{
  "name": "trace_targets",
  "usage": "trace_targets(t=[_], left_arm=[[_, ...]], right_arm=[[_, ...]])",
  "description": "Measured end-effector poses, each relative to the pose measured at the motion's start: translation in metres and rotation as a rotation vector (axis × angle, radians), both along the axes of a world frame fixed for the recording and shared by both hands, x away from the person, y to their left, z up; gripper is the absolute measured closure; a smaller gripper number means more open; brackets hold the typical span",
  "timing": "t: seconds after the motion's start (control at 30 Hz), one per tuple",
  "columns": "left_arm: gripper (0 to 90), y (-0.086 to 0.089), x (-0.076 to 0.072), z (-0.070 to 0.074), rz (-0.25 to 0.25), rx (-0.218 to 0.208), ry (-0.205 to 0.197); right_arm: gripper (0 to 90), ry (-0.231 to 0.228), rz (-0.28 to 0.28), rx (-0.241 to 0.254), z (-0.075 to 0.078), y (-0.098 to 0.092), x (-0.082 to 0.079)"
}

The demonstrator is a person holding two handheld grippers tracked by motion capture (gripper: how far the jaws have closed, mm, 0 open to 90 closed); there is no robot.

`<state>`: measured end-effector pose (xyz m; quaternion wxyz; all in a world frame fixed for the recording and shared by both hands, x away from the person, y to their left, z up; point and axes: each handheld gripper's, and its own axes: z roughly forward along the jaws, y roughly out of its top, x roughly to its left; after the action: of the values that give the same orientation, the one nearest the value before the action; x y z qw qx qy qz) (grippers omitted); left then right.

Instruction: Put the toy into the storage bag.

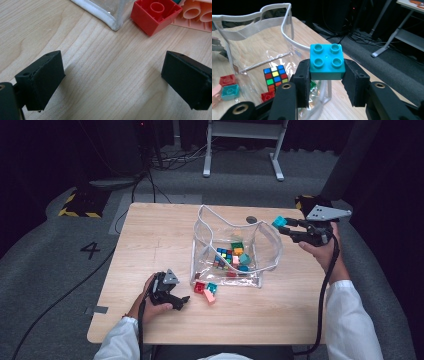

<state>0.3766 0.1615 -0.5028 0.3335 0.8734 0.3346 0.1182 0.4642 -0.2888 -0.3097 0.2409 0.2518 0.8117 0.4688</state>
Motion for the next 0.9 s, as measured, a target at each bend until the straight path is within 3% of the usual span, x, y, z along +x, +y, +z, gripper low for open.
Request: trace_targets(t=[0.17, 0.53, 0.77, 0.9], left_arm=[[4.6, 0.000, 0.000, 0.000, 0.000, 0.000, 0.000], [4.6, 0.000, 0.000, 0.000, 0.000, 0.000, -0.001], [4.6, 0.000, 0.000, -0.001, -0.003, -0.010, 0.012], [4.6, 0.000, -0.001, -0.001, -0.002, -0.011, 0.010]], right_arm=[[59.3, 0.005, 0.029, -0.023, 0.000, 0.019, 0.003], [59.3, 0.025, 0.162, -0.022, -0.007, 0.057, 0.009], [59.2, 0.024, 0.240, -0.098, -0.012, 0.083, 0.010], [59.2, 0.042, 0.246, -0.145, -0.016, 0.095, 0.013]])
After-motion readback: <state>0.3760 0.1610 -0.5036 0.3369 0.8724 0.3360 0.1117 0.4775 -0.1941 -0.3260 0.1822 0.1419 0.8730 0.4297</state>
